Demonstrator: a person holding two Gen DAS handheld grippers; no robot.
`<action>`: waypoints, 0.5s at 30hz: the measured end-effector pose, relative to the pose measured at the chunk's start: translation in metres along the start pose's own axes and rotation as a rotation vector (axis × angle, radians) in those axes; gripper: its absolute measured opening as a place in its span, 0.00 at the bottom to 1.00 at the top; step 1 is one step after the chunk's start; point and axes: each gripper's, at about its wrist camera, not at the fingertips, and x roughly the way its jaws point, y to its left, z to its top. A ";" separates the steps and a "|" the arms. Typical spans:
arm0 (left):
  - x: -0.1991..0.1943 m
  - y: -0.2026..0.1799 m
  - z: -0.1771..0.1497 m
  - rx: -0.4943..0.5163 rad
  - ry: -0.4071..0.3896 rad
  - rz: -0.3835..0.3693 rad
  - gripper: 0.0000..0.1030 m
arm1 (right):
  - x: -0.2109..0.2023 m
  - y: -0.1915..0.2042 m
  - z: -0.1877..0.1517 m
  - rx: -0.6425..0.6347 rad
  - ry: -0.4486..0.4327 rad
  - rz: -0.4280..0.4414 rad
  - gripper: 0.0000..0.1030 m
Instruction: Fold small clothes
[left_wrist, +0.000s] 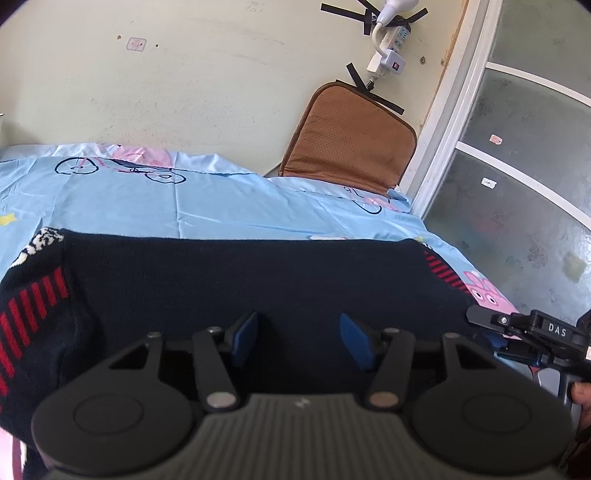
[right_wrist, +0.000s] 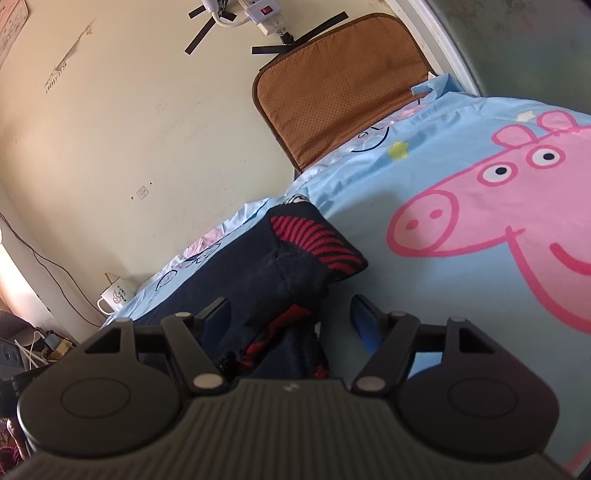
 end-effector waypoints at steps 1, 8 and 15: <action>0.000 0.000 0.000 0.001 0.000 0.000 0.50 | 0.000 0.000 0.000 0.001 0.006 0.004 0.72; -0.005 0.003 0.002 -0.030 0.001 -0.010 0.50 | 0.006 0.009 0.000 0.004 0.049 0.029 0.72; -0.017 0.011 0.012 -0.073 -0.002 -0.002 0.30 | 0.021 0.020 0.003 0.002 0.098 -0.008 0.25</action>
